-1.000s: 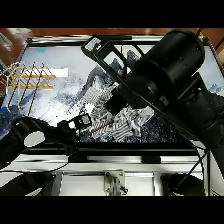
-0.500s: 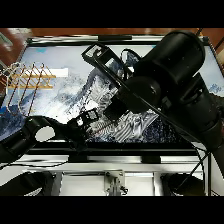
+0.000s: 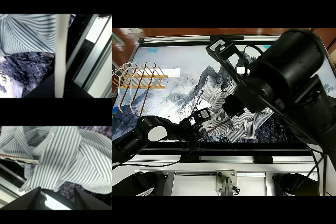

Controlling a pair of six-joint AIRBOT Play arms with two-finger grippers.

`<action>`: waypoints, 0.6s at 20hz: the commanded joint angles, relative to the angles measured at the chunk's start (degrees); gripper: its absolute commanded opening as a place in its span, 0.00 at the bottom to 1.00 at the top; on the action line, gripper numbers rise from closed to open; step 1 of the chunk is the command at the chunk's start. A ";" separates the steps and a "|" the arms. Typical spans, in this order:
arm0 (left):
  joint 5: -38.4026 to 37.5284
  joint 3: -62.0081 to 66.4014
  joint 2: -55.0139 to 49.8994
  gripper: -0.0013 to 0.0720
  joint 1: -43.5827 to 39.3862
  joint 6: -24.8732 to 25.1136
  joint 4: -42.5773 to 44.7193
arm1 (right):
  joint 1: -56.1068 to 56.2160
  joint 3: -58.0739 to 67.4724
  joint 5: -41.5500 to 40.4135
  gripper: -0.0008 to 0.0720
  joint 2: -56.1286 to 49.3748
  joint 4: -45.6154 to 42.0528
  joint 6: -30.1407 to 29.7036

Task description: Fold the shirts.

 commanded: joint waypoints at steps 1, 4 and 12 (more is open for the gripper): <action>0.11 0.07 -0.02 0.10 0.04 -0.11 -0.02 | -1.25 0.04 0.85 0.72 2.29 -1.73 1.46; 0.07 0.42 -0.02 0.10 0.04 -0.07 0.02 | -9.81 0.04 1.11 0.72 5.88 -1.55 0.68; -2.91 4.31 -0.02 0.10 0.04 2.14 5.81 | -45.92 -3.98 1.66 0.59 5.88 13.03 -36.89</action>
